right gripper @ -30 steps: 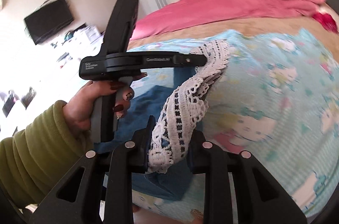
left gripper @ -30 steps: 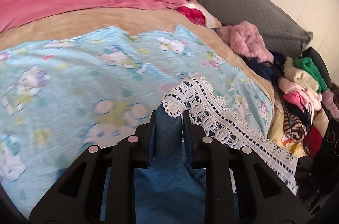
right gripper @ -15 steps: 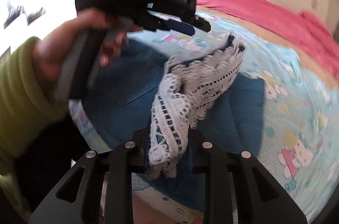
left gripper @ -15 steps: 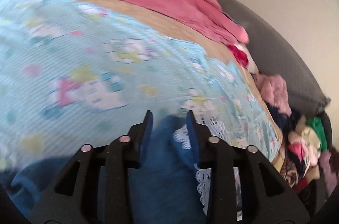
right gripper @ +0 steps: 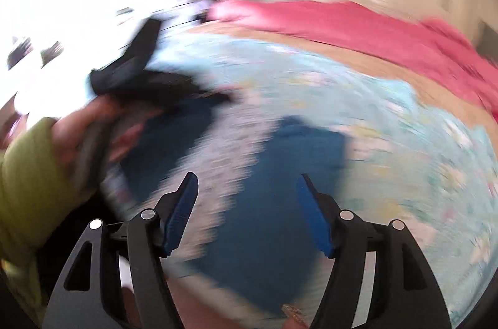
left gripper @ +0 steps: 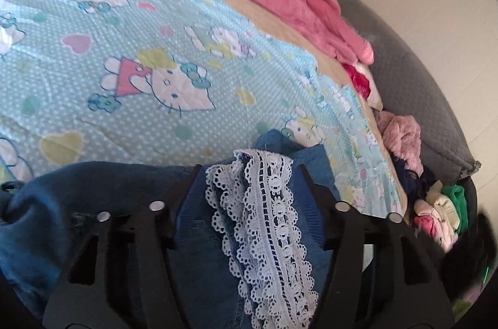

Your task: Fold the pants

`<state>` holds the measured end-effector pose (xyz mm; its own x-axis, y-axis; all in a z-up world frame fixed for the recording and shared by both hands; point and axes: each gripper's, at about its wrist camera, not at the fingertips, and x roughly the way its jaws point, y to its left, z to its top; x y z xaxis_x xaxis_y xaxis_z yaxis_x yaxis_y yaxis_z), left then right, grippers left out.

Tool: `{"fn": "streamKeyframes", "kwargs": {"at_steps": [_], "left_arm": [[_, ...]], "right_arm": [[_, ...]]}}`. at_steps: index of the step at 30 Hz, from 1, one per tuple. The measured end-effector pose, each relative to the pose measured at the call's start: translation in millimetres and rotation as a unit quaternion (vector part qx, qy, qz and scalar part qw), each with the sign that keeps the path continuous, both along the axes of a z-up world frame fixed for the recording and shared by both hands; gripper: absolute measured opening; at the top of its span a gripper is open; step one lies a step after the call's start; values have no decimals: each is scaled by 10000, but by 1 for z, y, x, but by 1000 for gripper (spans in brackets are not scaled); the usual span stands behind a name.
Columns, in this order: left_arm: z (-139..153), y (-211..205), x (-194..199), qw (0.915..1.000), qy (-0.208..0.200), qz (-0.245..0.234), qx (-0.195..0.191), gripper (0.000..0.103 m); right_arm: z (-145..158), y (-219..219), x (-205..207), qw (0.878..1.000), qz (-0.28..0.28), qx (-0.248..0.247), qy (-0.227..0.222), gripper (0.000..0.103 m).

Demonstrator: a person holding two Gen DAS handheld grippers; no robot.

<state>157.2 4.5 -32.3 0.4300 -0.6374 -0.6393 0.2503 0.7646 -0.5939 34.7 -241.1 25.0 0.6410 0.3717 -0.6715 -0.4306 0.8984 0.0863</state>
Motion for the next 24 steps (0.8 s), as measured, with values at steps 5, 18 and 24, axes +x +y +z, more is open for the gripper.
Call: {"fn": "streamKeyframes", "kwargs": {"at_steps": [5,18,24], "left_arm": [[-12,-17,8,9995,178,-22,250,60],[6,-44,12,9963,-352,-217,757,15],[-9,-44,11,9944,-254,-70,1024,24]], "right_arm": [[-19,-48,71,9949,-564,208,807,65],[-47,-66,131,9801,-564,1355,1337,10],[-69,-38,135,9911,-627,117,1168,18]]}}
